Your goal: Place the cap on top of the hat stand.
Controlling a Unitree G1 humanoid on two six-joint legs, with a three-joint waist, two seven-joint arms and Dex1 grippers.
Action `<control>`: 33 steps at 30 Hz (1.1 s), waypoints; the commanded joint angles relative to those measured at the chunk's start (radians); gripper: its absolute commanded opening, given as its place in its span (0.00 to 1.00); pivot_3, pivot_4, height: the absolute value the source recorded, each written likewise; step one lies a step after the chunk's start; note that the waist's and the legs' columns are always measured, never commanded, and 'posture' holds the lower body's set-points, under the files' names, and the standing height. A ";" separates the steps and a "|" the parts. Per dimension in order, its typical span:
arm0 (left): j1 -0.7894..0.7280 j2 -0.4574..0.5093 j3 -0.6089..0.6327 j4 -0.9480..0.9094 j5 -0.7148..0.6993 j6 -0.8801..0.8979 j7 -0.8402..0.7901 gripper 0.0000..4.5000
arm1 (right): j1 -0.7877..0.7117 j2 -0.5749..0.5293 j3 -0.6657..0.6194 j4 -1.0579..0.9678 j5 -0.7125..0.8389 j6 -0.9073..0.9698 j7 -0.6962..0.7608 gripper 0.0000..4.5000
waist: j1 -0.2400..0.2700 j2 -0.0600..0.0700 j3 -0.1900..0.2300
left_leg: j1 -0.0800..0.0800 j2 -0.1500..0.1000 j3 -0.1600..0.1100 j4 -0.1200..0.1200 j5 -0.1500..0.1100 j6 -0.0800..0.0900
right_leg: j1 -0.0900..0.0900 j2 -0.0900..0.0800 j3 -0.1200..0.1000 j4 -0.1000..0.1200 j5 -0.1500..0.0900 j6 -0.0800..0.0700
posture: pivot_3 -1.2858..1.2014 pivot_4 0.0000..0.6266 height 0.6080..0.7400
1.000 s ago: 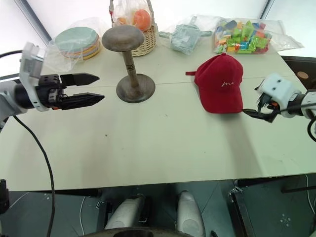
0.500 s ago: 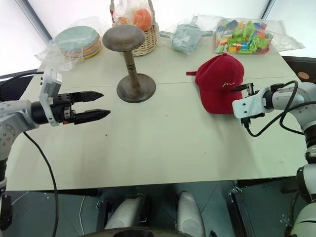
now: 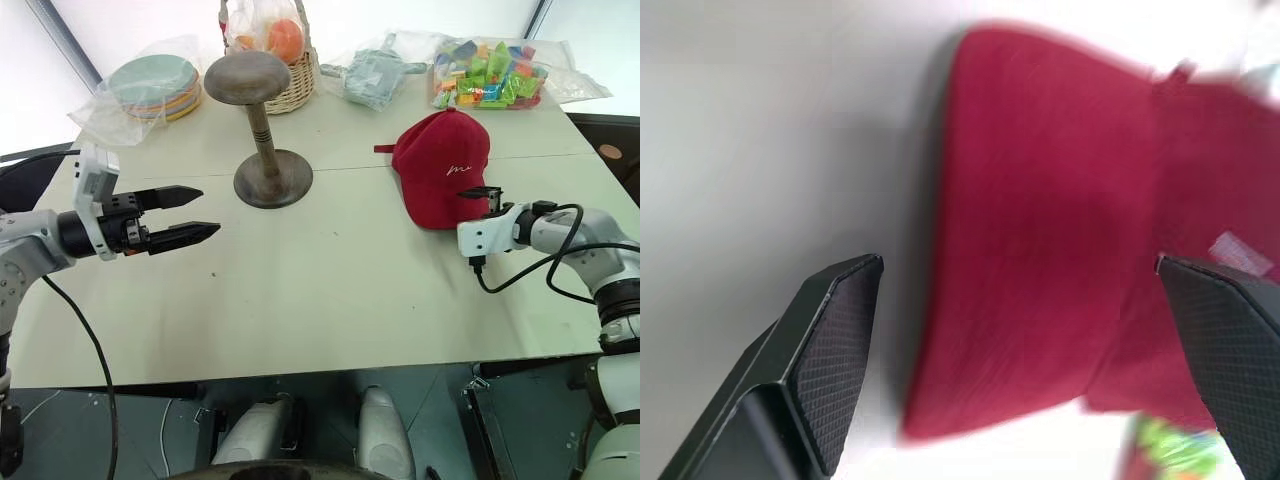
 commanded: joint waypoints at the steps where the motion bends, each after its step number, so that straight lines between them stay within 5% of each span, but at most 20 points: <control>1: -0.023 0.009 0.009 0.003 -0.008 0.002 -0.004 1.00 | -0.054 -0.024 0.047 0.045 -0.152 -0.078 -0.241 0.99 | 0.000 0.000 0.000 | 0.000 0.000 0.000 0.000 0.000 0.000 | 0.000 0.000 0.000 0.000 0.000 0.000 | 0.52 0.24 1.00; 11: -0.039 0.004 0.012 0.000 -0.011 0.016 -0.001 1.00 | -0.270 0.008 0.275 0.277 -0.424 -0.122 -0.551 0.99 | -0.006 0.000 0.000 | 0.000 0.000 0.001 -0.001 0.000 -0.001 | 0.000 0.001 0.001 0.000 0.000 0.000 | 0.52 0.24 1.00; 14: -0.026 0.001 0.024 -0.011 -0.016 0.023 0.013 1.00 | -0.290 0.031 0.316 0.303 -0.450 -0.114 -0.603 0.80 | -0.012 0.000 0.000 | 0.000 0.000 0.000 -0.001 0.000 -0.001 | 0.000 0.001 0.001 0.000 0.000 0.000 | 0.52 0.24 1.00; 21: -0.006 0.010 0.047 -0.019 -0.026 0.025 0.032 1.00 | -0.292 0.060 0.340 0.295 -0.437 -0.115 -0.664 0.04 | -0.026 0.000 0.000 | 0.000 0.000 0.000 -0.001 0.001 -0.001 | 0.000 0.001 0.001 0.000 0.000 0.000 | 0.52 0.24 1.00; 22: -0.004 0.015 0.051 -0.017 -0.023 0.023 0.034 1.00 | -0.287 0.063 0.332 0.287 -0.422 -0.107 -0.659 0.01 | -0.027 -0.001 0.000 | 0.000 0.000 0.000 -0.001 0.001 -0.001 | 0.000 0.001 0.001 0.000 0.000 0.000 | 0.52 0.24 1.00; 27: -0.028 0.046 0.093 0.029 -0.013 0.015 0.045 1.00 | -0.266 0.058 0.225 0.109 -0.286 -0.047 -0.582 0.01 | -0.026 -0.001 -0.001 | 0.001 0.001 0.000 -0.001 0.001 -0.002 | 0.001 0.002 0.001 0.000 0.000 0.000 | 0.52 0.24 1.00; 33: -0.090 0.110 0.126 0.139 0.028 -0.031 0.022 1.00 | -0.193 0.083 -0.021 -0.308 -0.067 0.251 -0.374 0.01 | -0.025 -0.001 -0.001 | 0.000 0.001 -0.001 -0.001 0.001 -0.001 | 0.000 0.002 0.001 0.000 0.000 0.000 | 0.52 0.24 1.00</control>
